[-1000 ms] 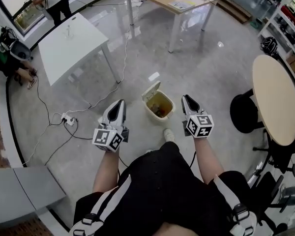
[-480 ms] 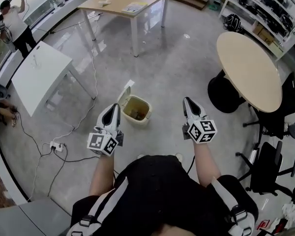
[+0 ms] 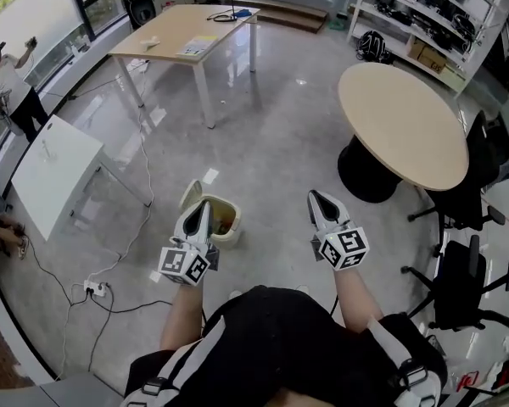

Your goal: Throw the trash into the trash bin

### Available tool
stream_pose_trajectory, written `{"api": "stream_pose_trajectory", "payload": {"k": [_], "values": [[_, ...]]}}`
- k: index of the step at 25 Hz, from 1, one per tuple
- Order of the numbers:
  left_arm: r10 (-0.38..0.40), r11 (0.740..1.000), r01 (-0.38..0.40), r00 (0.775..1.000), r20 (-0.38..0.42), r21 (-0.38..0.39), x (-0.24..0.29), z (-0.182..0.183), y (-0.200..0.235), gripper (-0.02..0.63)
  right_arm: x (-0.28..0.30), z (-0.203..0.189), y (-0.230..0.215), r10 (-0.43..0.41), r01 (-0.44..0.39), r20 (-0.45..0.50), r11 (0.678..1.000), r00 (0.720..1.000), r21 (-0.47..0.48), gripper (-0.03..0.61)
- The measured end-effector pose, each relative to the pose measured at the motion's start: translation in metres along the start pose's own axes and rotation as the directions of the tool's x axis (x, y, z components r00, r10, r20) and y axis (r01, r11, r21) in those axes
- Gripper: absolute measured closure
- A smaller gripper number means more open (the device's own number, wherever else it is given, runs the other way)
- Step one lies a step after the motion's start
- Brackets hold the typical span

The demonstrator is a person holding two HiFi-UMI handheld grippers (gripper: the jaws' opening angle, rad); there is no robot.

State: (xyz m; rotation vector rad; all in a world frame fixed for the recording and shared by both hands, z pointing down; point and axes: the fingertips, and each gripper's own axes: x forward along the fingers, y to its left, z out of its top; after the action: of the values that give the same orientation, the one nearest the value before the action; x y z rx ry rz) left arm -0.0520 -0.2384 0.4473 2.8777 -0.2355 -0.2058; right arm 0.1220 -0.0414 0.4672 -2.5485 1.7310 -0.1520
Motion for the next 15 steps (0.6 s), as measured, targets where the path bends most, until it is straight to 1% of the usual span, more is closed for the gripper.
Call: {"api": "stream_pose_trajectory", "payload": {"k": [2,6,10,15], "values": [[-0.018,1.0,0.018,1.0,-0.008,0.005,0.008,-0.005,-0.014,0.611,-0.008,-0.001,-0.014,-0.008,0.008,-0.006,1.0,1.0,0.007,0.572],[-0.008,1.0,0.008,1.0,-0.002,-0.006,0.016,-0.015,-0.028,0.611,-0.017,-0.004,-0.033,-0.009,0.01,-0.007,1.0,1.0,0.021,0.572],[0.002,1.0,-0.002,1.0,-0.016,-0.007,0.018,-0.026,-0.036,0.611,-0.024,-0.007,-0.042,-0.002,0.002,-0.007,1.0,1.0,0.024,0.572],[0.008,1.0,-0.008,0.999,-0.035,-0.01,0.02,-0.029,-0.046,0.611,-0.031,-0.01,-0.053,-0.007,0.007,-0.016,0.999,1.0,0.041,0.572]]}}
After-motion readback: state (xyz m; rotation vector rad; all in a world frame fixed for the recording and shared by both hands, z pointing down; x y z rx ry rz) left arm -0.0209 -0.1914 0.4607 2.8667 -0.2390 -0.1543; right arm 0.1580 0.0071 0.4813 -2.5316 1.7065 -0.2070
